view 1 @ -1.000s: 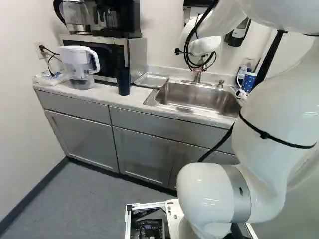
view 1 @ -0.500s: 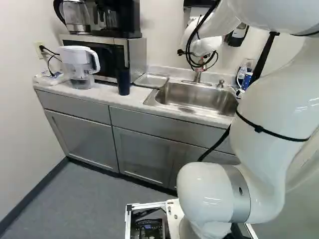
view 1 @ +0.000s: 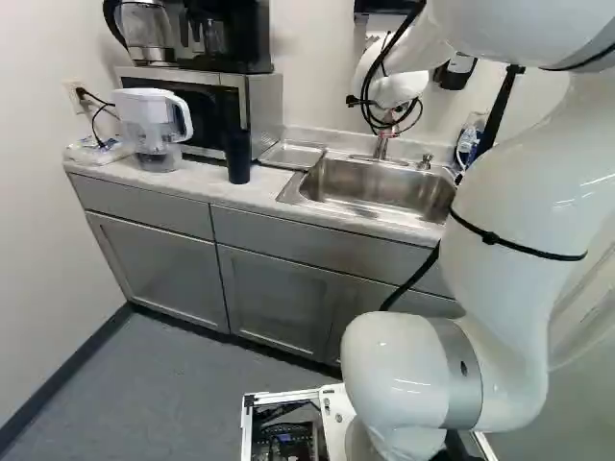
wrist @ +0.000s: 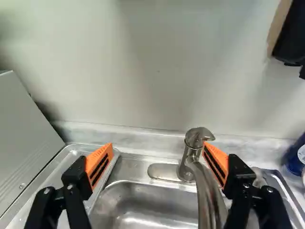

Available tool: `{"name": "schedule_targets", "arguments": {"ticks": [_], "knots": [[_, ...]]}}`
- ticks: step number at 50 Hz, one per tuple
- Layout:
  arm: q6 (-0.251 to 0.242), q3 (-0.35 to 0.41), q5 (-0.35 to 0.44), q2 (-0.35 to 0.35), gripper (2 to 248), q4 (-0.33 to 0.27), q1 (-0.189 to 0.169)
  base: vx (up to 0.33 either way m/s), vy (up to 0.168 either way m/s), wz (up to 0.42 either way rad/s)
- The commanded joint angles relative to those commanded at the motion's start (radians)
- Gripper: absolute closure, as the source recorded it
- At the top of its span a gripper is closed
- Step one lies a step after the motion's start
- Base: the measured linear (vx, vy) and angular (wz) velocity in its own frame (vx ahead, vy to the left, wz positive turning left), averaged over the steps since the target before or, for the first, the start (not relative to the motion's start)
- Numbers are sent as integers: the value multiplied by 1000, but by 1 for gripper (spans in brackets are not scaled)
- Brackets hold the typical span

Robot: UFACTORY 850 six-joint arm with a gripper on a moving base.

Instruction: Rinse the cup and place it in the tray

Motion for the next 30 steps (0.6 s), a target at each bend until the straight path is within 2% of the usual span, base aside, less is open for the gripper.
{"name": "schedule_targets", "arguments": {"ticks": [30], "knots": [[0, -78, -31, -73, 3, 0, -8, 0, 0, 0]]}}
